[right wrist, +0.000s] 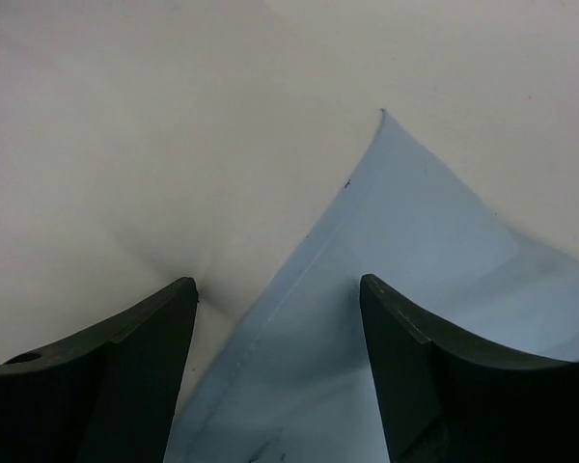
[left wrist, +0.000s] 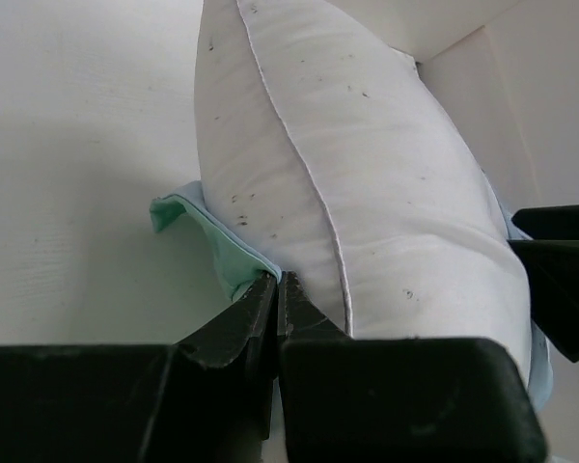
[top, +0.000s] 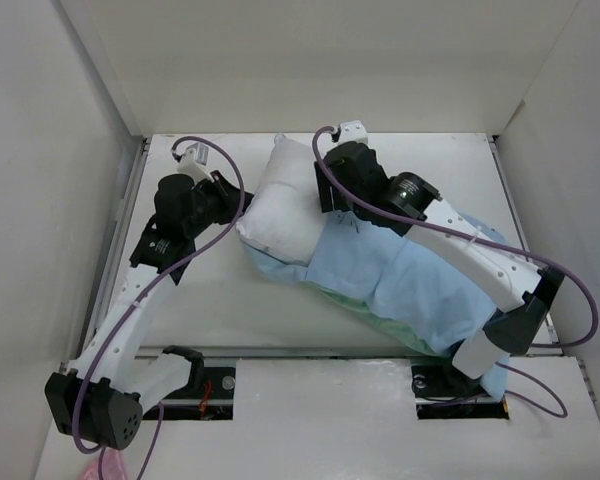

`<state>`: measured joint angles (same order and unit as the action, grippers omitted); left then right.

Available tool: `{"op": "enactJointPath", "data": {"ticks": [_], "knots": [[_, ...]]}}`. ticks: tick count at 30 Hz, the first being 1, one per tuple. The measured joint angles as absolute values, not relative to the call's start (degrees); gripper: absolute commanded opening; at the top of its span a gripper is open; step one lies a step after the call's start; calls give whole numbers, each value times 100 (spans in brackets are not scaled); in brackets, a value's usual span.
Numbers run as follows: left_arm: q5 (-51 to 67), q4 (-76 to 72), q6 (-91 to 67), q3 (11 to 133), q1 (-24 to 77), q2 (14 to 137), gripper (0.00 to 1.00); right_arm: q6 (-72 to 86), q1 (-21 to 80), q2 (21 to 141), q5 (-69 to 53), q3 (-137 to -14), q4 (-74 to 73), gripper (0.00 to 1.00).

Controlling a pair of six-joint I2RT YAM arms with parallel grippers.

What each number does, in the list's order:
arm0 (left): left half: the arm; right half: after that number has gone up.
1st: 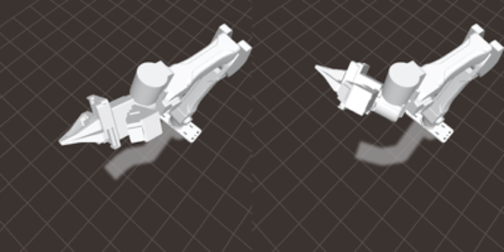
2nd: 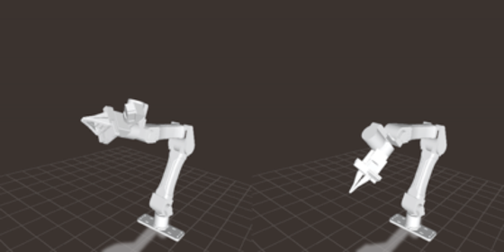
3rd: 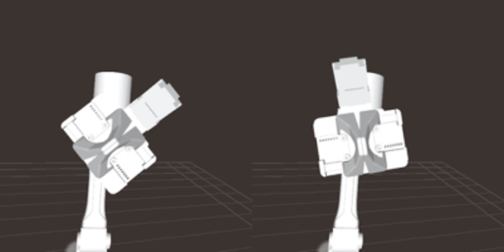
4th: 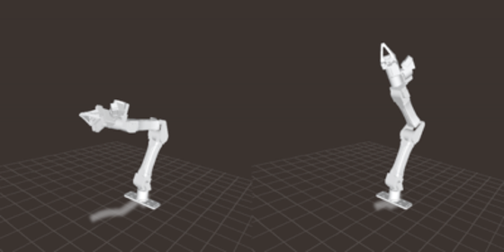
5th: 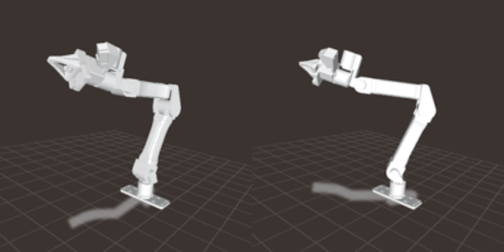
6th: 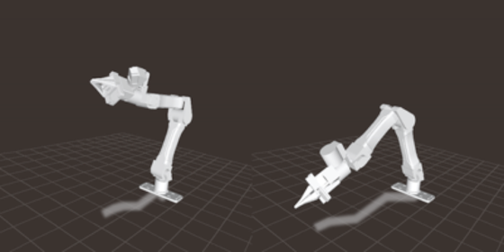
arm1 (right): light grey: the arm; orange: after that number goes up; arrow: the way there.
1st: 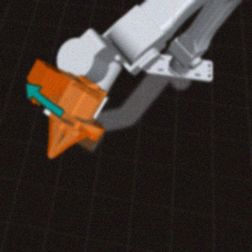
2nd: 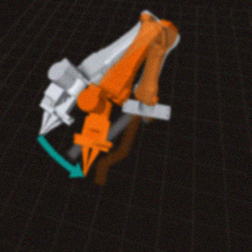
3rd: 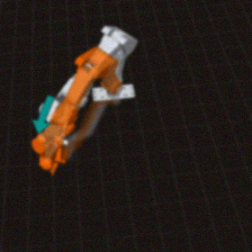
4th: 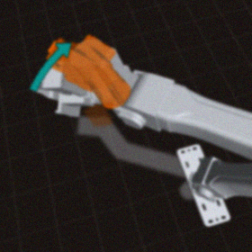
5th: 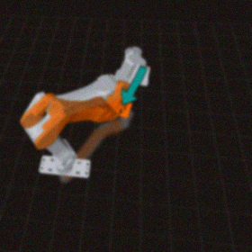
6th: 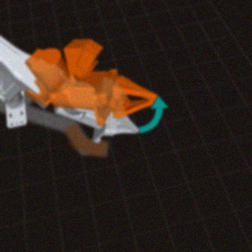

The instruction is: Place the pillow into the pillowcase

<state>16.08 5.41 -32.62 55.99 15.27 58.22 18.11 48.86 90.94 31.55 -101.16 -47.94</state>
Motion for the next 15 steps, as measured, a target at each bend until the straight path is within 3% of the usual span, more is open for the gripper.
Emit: {"op": "enactJointPath", "data": {"ticks": [3, 4, 5, 11, 14, 15], "knots": [[1599, 600, -3240, 5555, 1527, 5822, 0, 2025, 4978, 9179, 3470, -10272, -5043, 67], [1575, 585, -3238, 5555, 1527, 5813, 0, 2150, 5009, 9179, 3629, -10318, -5153, 50], [1540, 582, -3240, 5555, 1527, 5795, 0, 2285, 5037, 9179, 3826, -10357, -5266, 45], [1363, 593, -3216, 5555, 1529, 5655, 0, 3269, 5063, 9183, 4877, -10379, -6257, 38], [1236, 659, -3186, 5577, 1529, 5629, 0, 3743, 5065, 9201, 5312, -10309, -6796, 13], [1201, 703, -3173, 5603, 1529, 5627, 0, 3892, 5063, 9223, 5448, -10289, -6967, 0]]}}
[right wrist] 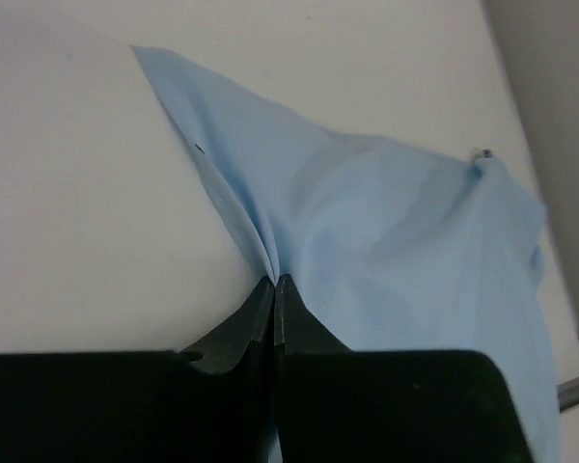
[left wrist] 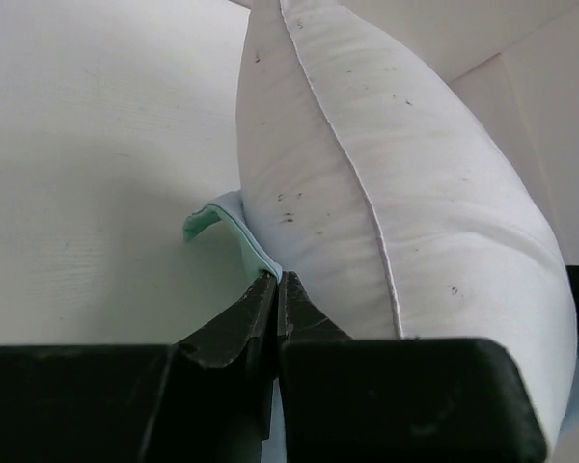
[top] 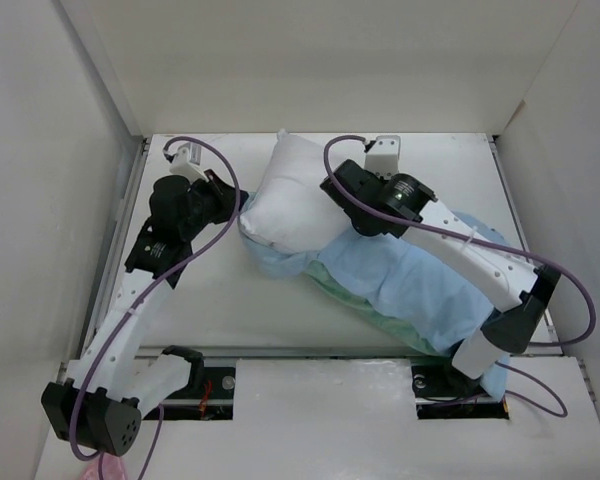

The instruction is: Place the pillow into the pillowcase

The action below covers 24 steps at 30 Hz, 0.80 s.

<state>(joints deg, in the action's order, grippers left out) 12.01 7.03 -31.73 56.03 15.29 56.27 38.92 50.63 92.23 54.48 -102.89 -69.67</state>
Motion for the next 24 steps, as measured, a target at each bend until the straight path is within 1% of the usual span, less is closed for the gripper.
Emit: {"op": "enactJointPath", "data": {"ticks": [4, 6, 7, 9, 12, 14, 16, 18, 19, 20, 21, 23, 24], "knots": [[1184, 869, -3087, 5968, 1531, 5690, 0, 4121, 4952, 9354, 5852, -10420, -7275, 0], [1227, 1096, -2995, 6646, 1533, 5990, 0, 3717, 4864, 9485, 6005, -10862, -7109, 0], [1288, 1142, -2934, 7126, 1535, 6243, 0, 3376, 4827, 9524, 6023, -11124, -6805, 0], [1426, 1437, -2788, 8519, 1535, 6952, 0, 2615, 4755, 9498, 5867, -11566, -5929, 0], [1820, 1363, -2600, 10394, 1540, 7826, 0, 1553, 4477, 9091, 5015, -11762, -4226, 0], [2091, 1267, -2464, 11183, 1542, 8016, 0, 1133, 4115, 8672, 4464, -11727, -3363, 0], [2106, 1181, -2359, 11533, 1544, 7902, 0, 851, 3824, 8270, 3968, -11697, -2862, 0], [1719, 1144, -2231, 11799, 1575, 7701, 0, 659, 3820, 7767, 3374, -11297, -2497, 0], [1476, 1194, -2171, 11981, 1573, 7631, 0, 563, 4034, 7225, 2886, -10615, -2185, 0], [1243, 1240, -2112, 12219, 1549, 7607, 0, 517, 4139, 7008, 2714, -10363, -2139, 0], [1092, 1350, -2060, 12516, 1503, 7623, 0, 416, 4375, 6558, 2440, -9756, -1802, 0], [1251, 1490, -1997, 12914, 1444, 7666, 0, 211, 4613, 6097, 2322, -9179, -1566, 0], [1535, 1441, -1977, 12932, 1424, 7623, 0, 58, 4639, 6082, 2436, -9179, -1400, 0]]}}
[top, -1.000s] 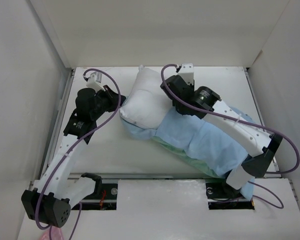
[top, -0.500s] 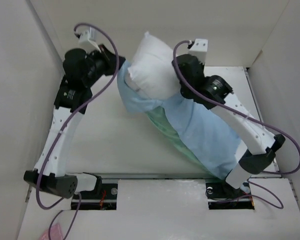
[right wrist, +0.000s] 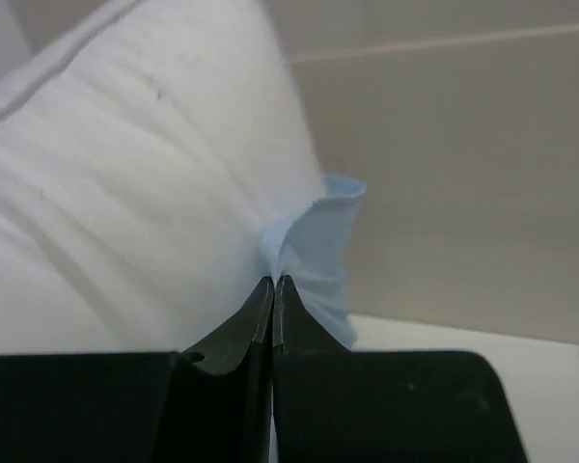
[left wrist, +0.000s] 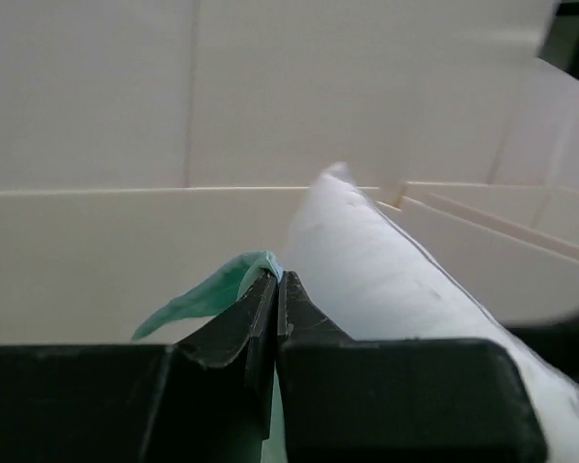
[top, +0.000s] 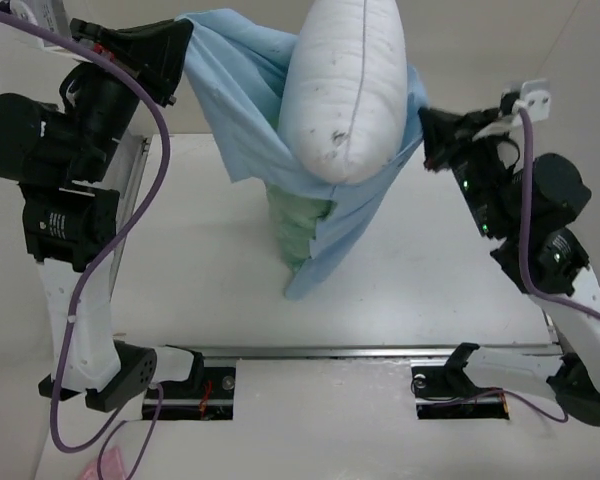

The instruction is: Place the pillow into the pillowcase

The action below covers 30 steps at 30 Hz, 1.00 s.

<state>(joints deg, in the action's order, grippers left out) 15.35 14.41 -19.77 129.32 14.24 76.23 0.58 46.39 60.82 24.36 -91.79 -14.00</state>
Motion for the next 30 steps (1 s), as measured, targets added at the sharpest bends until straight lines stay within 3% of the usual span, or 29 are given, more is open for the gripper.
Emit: {"op": "enactJointPath", "data": {"ticks": [5, 10, 12, 15, 17, 19, 22, 24, 27, 30], "knots": [[2290, 762, -2005, 12145, 1413, 7065, 0, -384, 4077, 7703, 3142, -11511, -1192, 0], [1990, 1240, -1999, 13214, 1417, 7649, 0, -580, 4521, 6958, 2106, -10412, -1155, 0], [2233, 1229, -2001, 13535, 1415, 7907, 0, -696, 4578, 6818, 2300, -10521, -1181, 0], [2502, 932, -2008, 12787, 1413, 7688, 0, -899, 4270, 8023, 3026, -12724, -1518, 0], [2366, 392, -2003, 11614, 1413, 7085, 0, -991, 4003, 9133, 3516, -14621, -1682, 0], [2137, 316, -1984, 11111, 1413, 6700, 0, -1037, 3791, 9583, 3745, -15231, -1745, 0], [1927, 467, -1944, 11769, 1415, 7006, 0, -1227, 3695, 8538, 3378, -12991, -1103, 0], [1940, 593, -1938, 12779, 1433, 7638, 0, -1308, 3632, 8296, 3232, -12558, -993, 0], [1872, 600, -1935, 13815, 1494, 8530, 0, -1492, 3441, 8892, 3166, -13539, -985, 0], [1509, 403, -1916, 13858, 1420, 9019, 0, -2143, 3175, 10130, 3286, -15281, -432, 0]]}}
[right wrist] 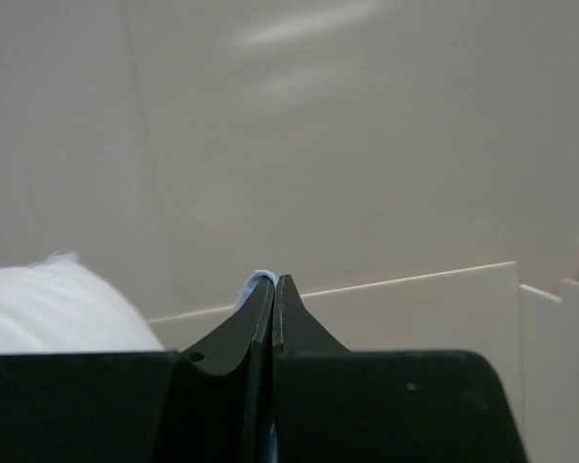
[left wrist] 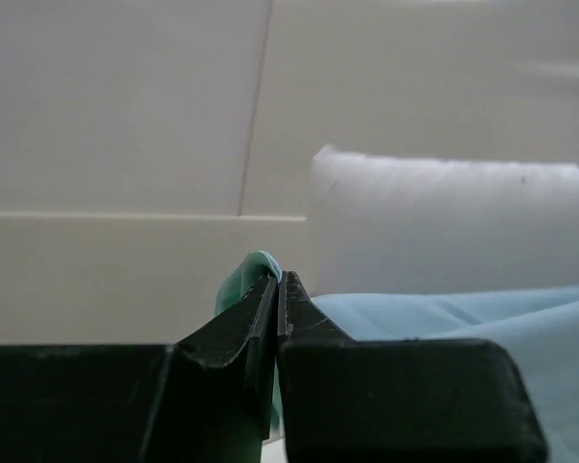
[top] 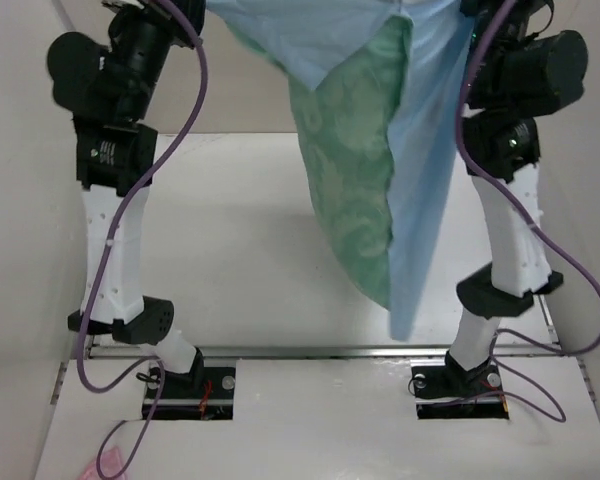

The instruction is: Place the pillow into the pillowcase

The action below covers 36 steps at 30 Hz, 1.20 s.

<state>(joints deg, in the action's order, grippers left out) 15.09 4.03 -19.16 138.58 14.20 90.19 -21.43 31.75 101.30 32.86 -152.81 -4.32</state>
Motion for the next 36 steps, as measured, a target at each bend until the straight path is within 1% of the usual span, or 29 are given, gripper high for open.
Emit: {"op": "enactJointPath", "data": {"ticks": [2, 4, 6, 9, 10, 13, 14, 17, 18, 19, 20, 21, 22, 23, 24, 26, 28, 30, 32, 33, 36], "knots": [[1323, 388, -1900, 13644, 1409, 9177, 0, -2663, 3028, 10680, 3371, -15760, 189, 0], [1229, 416, -1890, 13454, 1415, 9214, 0, -3006, 2950, 10763, 3367, -15495, 493, 0], [1256, 489, -1890, 13334, 1424, 9212, 0, -3114, 2917, 10527, 3277, -14794, 569, 0], [1306, 423, -1903, 12838, 1455, 8954, 0, -3100, 2912, 9784, 2840, -13426, 366, 0], [1306, 340, -1935, 12372, 1452, 8689, 0, -3065, 2910, 9467, 2528, -12881, 294, 0], [1197, 329, -2150, 10173, 1481, 7404, 0, -2869, 2934, 8473, 1433, -11356, -34, 0], [1111, 204, -2272, 9415, 1490, 6995, 0, -2818, 2965, 8173, 1048, -10864, -117, 2], [797, 86, -2731, 7306, 1481, 5900, 0, -2596, 3245, 7636, 86, -9513, -141, 18], [735, 102, -2906, 6661, 1476, 5662, 1, -2515, 3369, 7555, -187, -9017, -80, 20], [698, 174, -3063, 6099, 1483, 5472, 14, -2440, 3487, 7522, -421, -8562, -75, 26], [679, 305, -3199, 5640, 1507, 5371, 33, -2346, 3592, 7550, -589, -8147, -12, 31], [650, 519, -3308, 5280, 1555, 5317, 86, -2231, 3691, 7594, -749, -7642, 27, 39], [563, 799, -3428, 5000, 1610, 5374, 100, -2088, 3767, 7662, -836, -7183, -38, 65], [458, 1094, -3575, 4764, 1675, 5430, 100, -1925, 3802, 7736, -899, -6796, -161, 77], [338, 1400, -3710, 4580, 1726, 5441, 100, -1800, 3811, 7780, -950, -6458, -290, 87], [99, 1927, -3896, 4355, 1791, 5284, 100, -1540, 3793, 7706, -976, -5964, -526, 100], [-56, 2209, -4023, 4309, 1796, 4947, 100, -1286, 3780, 7428, -978, -5765, -628, 100], [-187, 2233, -4117, 4309, 1793, 4574, 92, -919, 3787, 7030, -895, -5749, -537, 100], [-283, 2211, -4174, 4311, 1791, 4418, 81, -471, 3800, 6709, -622, -5870, -462, 100], [-314, 2206, -4189, 4313, 1793, 4399, 63, -231, 3802, 6678, -456, -6012, -469, 100], [-379, 2239, -4261, 4316, 1791, 4722, 36, 360, 3802, 6982, -12, -6477, -502, 100]]}}
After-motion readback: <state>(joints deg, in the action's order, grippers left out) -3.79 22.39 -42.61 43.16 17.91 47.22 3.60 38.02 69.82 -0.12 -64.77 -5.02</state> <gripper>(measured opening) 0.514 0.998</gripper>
